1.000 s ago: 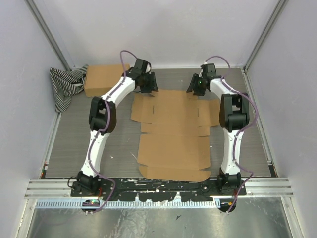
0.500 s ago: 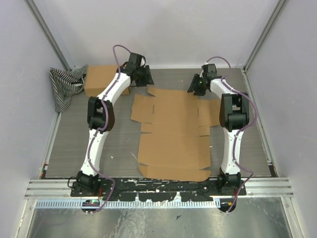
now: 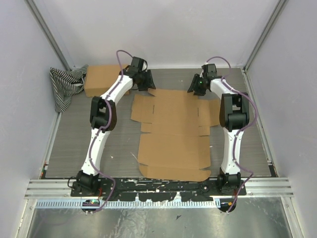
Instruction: Fold the paper box
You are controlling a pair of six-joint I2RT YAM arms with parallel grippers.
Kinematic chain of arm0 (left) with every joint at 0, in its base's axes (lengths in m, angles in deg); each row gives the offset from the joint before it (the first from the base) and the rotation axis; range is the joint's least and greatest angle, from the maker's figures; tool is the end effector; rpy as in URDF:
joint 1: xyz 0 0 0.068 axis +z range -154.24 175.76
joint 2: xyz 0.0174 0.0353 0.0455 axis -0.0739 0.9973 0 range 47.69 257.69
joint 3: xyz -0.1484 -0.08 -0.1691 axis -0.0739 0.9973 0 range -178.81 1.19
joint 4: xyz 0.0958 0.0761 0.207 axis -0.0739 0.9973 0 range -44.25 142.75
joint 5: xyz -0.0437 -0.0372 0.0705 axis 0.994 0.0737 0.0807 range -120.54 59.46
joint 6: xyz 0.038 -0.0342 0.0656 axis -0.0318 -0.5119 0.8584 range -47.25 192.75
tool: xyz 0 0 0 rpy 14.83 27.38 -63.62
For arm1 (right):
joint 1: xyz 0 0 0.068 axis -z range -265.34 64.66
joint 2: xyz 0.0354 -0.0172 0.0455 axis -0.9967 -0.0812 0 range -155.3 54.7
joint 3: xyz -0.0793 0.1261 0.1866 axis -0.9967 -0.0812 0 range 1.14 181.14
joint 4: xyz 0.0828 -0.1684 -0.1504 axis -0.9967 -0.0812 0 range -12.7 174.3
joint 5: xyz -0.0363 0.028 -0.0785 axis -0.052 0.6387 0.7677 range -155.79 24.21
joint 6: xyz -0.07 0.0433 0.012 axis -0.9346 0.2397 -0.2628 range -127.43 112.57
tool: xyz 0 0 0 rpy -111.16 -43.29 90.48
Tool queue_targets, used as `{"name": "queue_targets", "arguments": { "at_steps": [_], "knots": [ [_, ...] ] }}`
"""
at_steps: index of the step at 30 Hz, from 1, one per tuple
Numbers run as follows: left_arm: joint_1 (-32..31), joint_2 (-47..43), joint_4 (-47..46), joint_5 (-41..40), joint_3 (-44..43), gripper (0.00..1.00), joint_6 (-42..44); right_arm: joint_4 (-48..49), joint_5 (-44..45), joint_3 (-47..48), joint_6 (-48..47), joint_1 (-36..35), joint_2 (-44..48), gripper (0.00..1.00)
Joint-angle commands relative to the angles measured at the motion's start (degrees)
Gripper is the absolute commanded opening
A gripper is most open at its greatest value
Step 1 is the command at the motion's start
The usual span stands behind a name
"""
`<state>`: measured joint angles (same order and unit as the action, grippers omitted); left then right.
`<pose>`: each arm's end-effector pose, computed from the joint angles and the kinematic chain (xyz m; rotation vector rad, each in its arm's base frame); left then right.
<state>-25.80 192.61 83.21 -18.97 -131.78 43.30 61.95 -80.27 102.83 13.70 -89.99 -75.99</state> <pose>0.4890 -0.2089 0.1472 -0.0790 2.5144 -0.6303 0.4798 0.0573 0.1187 0.2475 2.4833 0.5037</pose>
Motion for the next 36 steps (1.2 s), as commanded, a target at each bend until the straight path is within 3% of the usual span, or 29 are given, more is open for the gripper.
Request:
{"name": "queue_targets", "arguments": {
  "at_steps": [1,14,28,36],
  "knots": [
    [-0.9,-2.2,-4.1,3.5,2.2,0.54,-1.3,-0.8,0.7,1.2,-0.6,-0.2,-0.9,0.49],
    [-4.8,-0.8,-5.2,4.5,1.0,0.53,-2.0,-1.4,1.0,1.6,-0.9,-0.2,-1.2,0.49],
    [-4.5,10.0,0.2,3.9,-8.2,0.54,-3.5,-2.4,0.9,2.1,-0.8,-0.2,-0.7,0.49],
    [-2.7,5.3,-0.5,3.3,-5.7,0.54,-3.2,-4.0,1.2,6.1,-0.6,-0.1,-2.2,0.49]
  ]
}}
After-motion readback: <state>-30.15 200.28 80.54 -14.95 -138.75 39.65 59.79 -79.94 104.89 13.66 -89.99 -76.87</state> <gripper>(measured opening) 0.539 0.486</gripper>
